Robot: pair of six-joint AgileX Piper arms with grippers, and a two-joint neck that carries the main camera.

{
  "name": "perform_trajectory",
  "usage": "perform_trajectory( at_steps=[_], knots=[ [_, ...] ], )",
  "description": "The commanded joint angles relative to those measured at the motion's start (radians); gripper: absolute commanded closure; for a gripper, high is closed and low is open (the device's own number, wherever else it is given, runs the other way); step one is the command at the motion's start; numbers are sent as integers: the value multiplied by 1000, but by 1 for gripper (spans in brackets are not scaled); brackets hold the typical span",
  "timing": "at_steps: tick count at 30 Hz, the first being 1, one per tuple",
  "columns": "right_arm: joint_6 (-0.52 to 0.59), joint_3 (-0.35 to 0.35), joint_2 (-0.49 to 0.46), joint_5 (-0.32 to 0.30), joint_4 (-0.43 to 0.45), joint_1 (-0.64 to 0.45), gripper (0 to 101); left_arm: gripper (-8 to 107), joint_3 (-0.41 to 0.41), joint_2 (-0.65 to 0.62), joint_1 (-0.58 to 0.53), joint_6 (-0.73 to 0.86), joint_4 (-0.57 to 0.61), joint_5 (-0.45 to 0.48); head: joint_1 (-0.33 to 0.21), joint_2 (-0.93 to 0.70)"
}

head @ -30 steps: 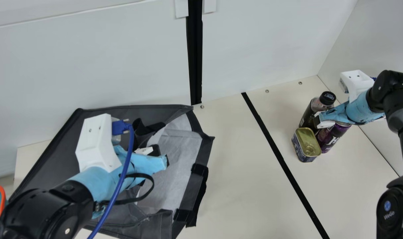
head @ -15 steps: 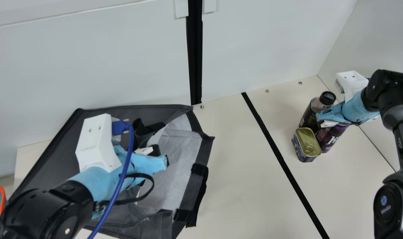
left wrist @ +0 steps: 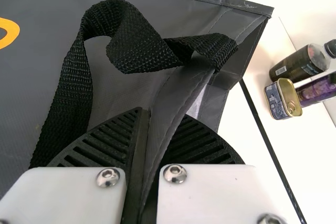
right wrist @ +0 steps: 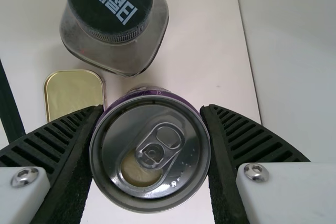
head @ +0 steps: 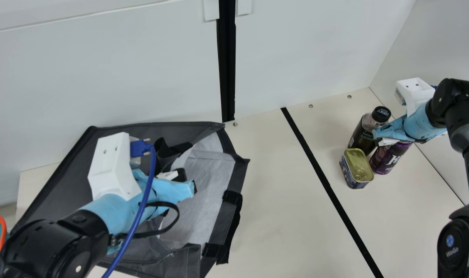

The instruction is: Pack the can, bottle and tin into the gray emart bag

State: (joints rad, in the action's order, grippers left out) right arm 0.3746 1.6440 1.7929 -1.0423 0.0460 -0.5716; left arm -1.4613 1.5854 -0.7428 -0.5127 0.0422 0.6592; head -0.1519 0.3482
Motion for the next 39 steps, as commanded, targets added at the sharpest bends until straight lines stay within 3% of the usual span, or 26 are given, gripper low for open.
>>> perform_trajectory(
  at_steps=[1,39],
  knots=[
    [-2,-4,-10,1,3,2,101,89,0,0,0,0,0,0,-23,1],
    [-59,-113,-264,-44,22,144,101,89,0,0,0,0,0,0,-23,1]
  ],
)
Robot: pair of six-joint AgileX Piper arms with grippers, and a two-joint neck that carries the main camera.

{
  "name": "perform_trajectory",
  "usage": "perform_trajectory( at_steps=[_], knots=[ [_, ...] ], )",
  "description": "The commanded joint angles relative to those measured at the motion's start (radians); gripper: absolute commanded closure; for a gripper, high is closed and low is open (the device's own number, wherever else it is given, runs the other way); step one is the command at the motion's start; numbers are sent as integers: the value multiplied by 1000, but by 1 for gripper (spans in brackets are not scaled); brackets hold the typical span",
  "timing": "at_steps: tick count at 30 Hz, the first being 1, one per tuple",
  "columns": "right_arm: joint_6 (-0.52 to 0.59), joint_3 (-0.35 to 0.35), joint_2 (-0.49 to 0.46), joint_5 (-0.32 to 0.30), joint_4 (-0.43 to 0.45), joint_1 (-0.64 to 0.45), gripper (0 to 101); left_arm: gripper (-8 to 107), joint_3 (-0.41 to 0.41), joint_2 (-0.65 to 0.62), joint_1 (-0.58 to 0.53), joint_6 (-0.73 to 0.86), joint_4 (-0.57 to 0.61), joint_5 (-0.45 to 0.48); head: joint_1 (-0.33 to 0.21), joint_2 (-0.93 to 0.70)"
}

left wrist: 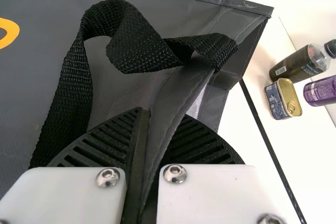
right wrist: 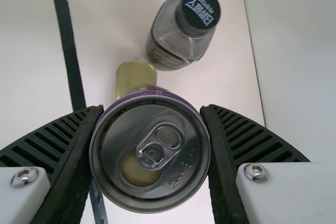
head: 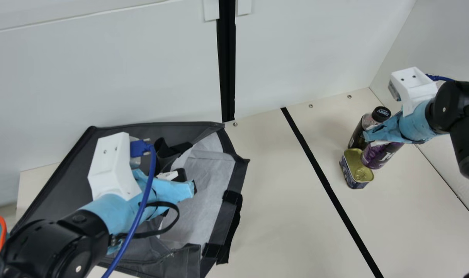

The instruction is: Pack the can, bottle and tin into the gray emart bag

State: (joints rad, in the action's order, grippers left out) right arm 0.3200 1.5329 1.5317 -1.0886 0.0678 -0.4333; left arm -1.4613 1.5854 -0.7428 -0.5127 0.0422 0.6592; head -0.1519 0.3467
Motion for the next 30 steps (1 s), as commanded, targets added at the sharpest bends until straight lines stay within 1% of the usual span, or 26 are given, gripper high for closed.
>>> perform_trajectory(
  at_steps=[1,16,30],
  knots=[
    [-7,-5,-8,2,1,12,101,89,0,0,0,0,0,0,-23,2],
    [-53,-58,-72,-6,22,128,101,89,0,0,0,0,0,0,-23,2],
    [-61,-91,-119,-8,28,220,101,89,0,0,0,0,0,0,-23,2]
  ],
)
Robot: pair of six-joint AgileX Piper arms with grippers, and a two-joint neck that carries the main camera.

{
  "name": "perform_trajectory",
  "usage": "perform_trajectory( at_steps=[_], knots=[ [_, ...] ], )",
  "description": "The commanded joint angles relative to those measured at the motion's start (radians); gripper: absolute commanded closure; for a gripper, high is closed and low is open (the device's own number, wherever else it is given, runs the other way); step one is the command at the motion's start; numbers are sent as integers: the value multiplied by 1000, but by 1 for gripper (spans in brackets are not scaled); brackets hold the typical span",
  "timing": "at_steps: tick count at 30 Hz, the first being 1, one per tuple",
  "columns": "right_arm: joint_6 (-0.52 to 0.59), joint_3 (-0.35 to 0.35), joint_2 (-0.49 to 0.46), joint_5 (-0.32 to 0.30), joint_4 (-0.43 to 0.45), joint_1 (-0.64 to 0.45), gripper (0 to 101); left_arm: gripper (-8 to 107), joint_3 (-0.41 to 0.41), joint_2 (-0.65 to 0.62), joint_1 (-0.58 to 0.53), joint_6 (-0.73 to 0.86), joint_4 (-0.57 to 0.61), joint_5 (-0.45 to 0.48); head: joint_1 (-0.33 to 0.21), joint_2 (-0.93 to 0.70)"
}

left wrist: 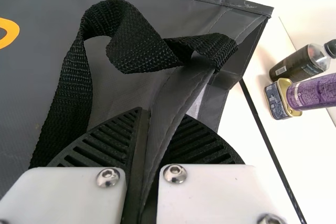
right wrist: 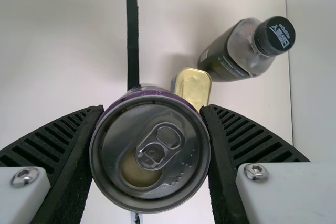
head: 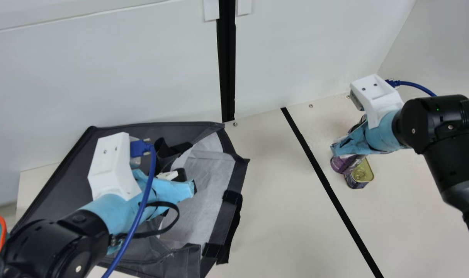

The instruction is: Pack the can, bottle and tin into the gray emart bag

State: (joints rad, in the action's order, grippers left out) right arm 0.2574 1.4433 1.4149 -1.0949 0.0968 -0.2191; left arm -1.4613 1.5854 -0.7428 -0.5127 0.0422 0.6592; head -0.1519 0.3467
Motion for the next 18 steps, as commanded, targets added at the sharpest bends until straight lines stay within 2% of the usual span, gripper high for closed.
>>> perform_trajectory(
  at_steps=[1,18],
  knots=[
    [3,-3,-6,-2,-1,12,101,89,0,0,0,0,0,0,-23,2],
    [18,-48,-69,-22,-15,128,101,89,0,0,0,0,0,0,-23,2]
  ],
)
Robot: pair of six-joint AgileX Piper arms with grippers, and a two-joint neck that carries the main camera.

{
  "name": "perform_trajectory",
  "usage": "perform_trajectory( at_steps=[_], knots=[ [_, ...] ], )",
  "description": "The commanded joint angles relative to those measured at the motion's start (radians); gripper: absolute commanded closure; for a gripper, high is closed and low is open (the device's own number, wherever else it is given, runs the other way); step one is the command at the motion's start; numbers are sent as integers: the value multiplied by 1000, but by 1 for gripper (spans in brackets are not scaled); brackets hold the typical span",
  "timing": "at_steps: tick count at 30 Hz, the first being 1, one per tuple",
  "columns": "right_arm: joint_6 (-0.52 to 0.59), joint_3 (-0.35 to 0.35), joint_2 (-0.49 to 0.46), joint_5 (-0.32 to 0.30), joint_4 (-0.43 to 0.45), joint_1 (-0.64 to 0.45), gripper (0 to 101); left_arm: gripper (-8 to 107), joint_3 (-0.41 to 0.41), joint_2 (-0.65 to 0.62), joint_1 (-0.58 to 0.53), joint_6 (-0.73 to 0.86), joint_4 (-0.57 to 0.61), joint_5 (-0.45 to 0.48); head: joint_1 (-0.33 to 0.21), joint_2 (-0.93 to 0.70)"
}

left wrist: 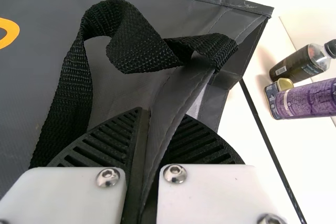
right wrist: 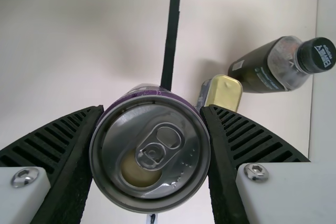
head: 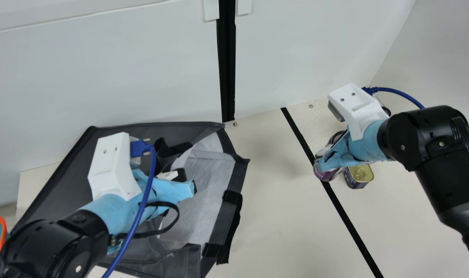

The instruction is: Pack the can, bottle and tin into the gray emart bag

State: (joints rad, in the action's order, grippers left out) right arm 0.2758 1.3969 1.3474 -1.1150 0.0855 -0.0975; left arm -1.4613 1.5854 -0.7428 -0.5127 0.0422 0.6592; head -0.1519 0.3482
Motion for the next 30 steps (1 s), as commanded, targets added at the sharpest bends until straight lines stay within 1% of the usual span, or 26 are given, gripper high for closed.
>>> perform_trajectory(
  at_steps=[1,24,30],
  knots=[
    [0,-3,-4,-3,-4,13,101,89,0,0,0,0,0,0,-23,1],
    [-23,-49,-67,-43,-15,193,101,89,0,0,0,0,0,0,-23,1],
    [-29,-59,-80,-48,-42,231,101,89,0,0,0,0,0,0,-23,1]
  ],
)
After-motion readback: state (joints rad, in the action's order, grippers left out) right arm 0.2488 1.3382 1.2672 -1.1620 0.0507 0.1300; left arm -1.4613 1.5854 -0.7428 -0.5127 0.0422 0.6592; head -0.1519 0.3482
